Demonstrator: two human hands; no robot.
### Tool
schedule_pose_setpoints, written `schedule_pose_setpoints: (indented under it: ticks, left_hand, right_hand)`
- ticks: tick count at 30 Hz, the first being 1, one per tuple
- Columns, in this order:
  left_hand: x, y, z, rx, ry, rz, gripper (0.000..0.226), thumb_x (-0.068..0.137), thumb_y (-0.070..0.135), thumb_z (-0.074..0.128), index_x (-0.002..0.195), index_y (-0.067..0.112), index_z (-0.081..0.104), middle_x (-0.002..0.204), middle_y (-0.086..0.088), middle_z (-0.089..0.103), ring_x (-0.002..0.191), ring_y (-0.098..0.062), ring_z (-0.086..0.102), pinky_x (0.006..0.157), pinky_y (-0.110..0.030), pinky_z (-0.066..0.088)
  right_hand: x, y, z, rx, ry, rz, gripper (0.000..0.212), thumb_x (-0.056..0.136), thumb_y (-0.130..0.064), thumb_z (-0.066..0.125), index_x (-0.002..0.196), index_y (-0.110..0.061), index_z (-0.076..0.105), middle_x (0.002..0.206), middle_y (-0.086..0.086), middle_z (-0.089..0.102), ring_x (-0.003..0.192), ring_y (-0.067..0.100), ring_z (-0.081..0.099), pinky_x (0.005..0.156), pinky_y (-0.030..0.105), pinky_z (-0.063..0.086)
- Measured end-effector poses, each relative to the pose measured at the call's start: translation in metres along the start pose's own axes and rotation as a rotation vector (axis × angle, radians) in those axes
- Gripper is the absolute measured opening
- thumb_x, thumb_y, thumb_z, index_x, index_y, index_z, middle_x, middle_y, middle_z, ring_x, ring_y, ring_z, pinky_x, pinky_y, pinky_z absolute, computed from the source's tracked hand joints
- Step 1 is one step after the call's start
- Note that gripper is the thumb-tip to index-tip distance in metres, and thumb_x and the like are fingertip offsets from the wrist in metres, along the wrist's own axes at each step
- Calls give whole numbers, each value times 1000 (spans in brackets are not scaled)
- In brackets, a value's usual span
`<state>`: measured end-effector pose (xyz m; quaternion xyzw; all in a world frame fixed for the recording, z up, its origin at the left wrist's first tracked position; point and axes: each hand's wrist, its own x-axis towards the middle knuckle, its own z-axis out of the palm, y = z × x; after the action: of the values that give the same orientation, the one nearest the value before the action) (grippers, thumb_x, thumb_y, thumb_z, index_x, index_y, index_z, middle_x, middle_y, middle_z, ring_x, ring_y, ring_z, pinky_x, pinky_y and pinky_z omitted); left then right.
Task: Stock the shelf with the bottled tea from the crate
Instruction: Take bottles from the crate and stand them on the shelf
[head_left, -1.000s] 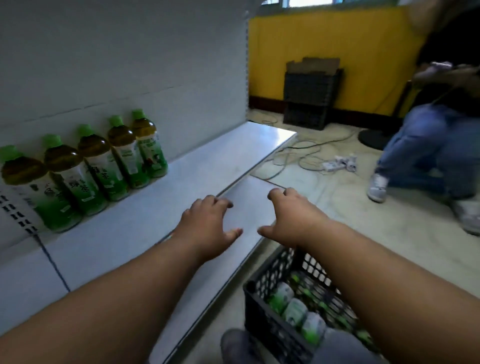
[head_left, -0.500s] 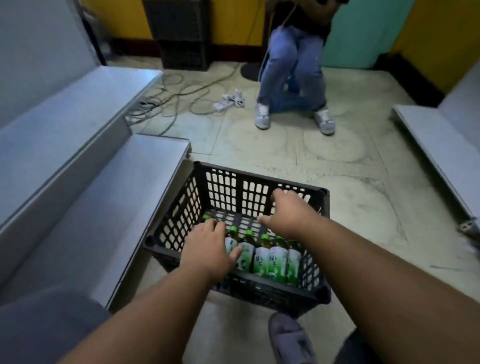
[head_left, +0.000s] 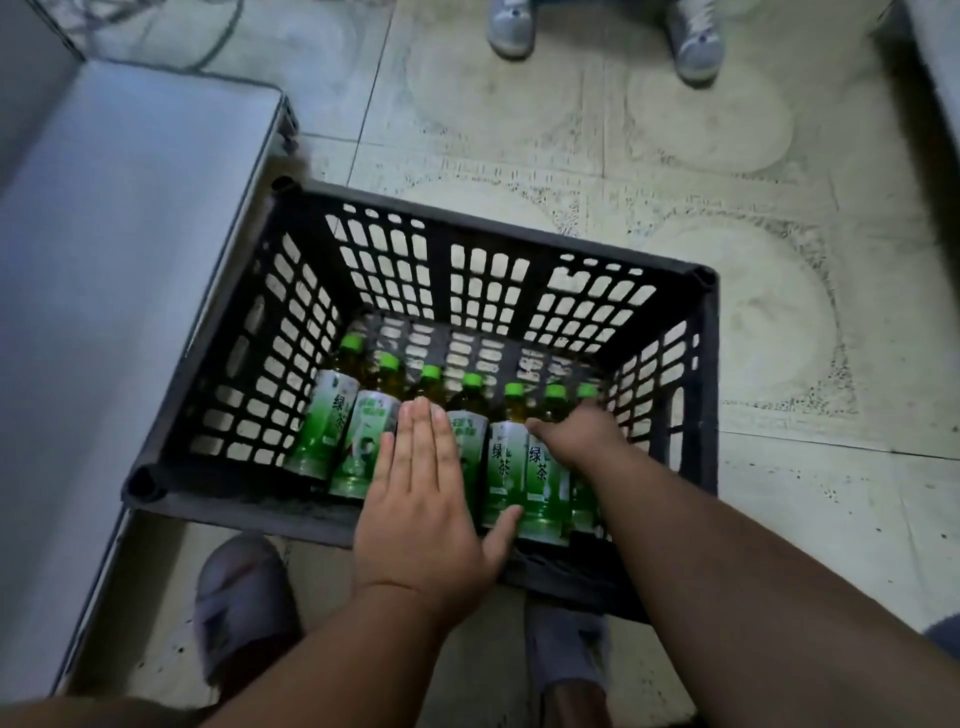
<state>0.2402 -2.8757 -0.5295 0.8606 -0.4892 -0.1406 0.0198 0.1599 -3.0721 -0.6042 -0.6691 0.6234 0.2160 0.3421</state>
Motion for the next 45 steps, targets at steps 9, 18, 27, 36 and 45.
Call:
schedule_pose_setpoints:
  ticks: [9, 18, 27, 36, 45]
  left_hand:
    - [2, 0, 5, 47, -98, -31, 102, 85, 76, 4, 143, 2, -35, 156, -15, -34, 143, -25, -36, 119, -42, -14]
    - [-1, -1, -4, 45, -148, -68, 102, 82, 79, -3, 143, 3, -35, 154, -17, -36, 142, -27, -36, 118, -41, -18]
    - [-56, -55, -136, -759, 195, -190, 108, 63, 72, 72, 152, 26, 32, 141, 19, 37, 133, -8, 40, 109, -25, 33]
    - [-180, -144, -294, -810, 492, -317, 108, 58, 57, 87, 148, 22, 39, 143, 4, 52, 117, -6, 48, 94, -25, 39]
    - [-193, -233, -310, -840, 558, -440, 81, 59, 54, 89, 127, 32, 52, 122, 14, 61, 116, -10, 56, 86, -25, 49]
  right_hand:
    - [47, -11, 25, 13, 24, 151, 90, 70, -56, 81, 140, -12, 46, 139, 21, 46, 89, 34, 60, 63, 31, 50]
    - [-35, -32, -44, 246, 69, -224, 73, 74, -40, 84, 128, -9, 45, 98, 6, 61, 71, 14, 54, 51, 26, 41]
    - [-246, -117, -148, 332, 65, -952, 54, 66, -36, 89, 109, -30, 58, 102, -8, 69, 93, 11, 68, 85, 33, 55]
    - [-458, -222, -145, 259, -126, -1510, 56, 67, -25, 90, 114, -31, 61, 104, -6, 72, 97, 8, 68, 90, 37, 57]
    - [-494, -310, -90, 216, -98, -1665, 47, 67, -40, 88, 100, -39, 55, 98, -15, 66, 90, 4, 64, 75, 27, 56]
